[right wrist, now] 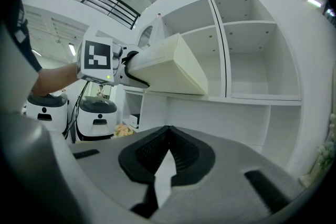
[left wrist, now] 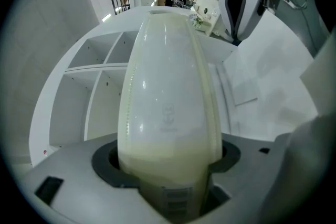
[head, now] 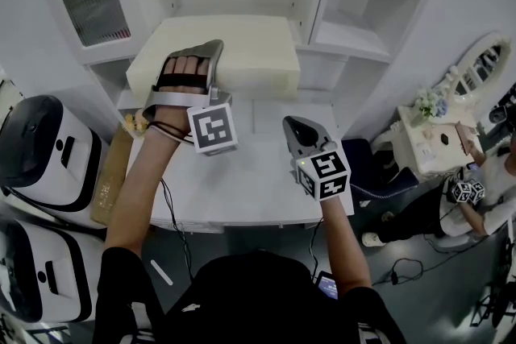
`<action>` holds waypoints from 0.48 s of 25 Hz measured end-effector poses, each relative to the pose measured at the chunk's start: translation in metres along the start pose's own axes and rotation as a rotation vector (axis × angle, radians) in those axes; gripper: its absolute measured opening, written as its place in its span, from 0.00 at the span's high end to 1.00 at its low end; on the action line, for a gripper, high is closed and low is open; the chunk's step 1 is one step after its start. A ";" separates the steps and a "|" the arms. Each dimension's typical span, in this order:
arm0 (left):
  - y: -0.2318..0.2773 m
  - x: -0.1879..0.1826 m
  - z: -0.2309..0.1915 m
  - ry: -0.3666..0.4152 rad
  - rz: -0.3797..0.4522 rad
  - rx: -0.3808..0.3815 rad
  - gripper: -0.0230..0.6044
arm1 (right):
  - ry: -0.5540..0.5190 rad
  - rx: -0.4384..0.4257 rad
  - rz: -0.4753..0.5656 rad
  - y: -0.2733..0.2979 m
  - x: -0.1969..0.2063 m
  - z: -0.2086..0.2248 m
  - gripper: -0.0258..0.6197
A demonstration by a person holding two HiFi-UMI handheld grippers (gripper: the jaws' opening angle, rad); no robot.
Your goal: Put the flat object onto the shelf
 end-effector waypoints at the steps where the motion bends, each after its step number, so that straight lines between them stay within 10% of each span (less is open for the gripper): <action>1: 0.002 0.000 0.000 0.006 0.002 -0.004 0.46 | 0.001 0.001 0.000 0.001 0.000 0.001 0.98; 12: 0.026 0.003 -0.002 0.026 0.009 0.008 0.44 | 0.008 0.005 -0.009 0.008 0.008 0.014 0.98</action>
Point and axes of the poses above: the fingertips, and each gripper's own axes: y forward along the fingers, z to its right, x out of its underside, the point moved 7 cm from there along -y, backward along the fingers, and after that the axes turned 11 degrees about z, right-handed, at the moved point
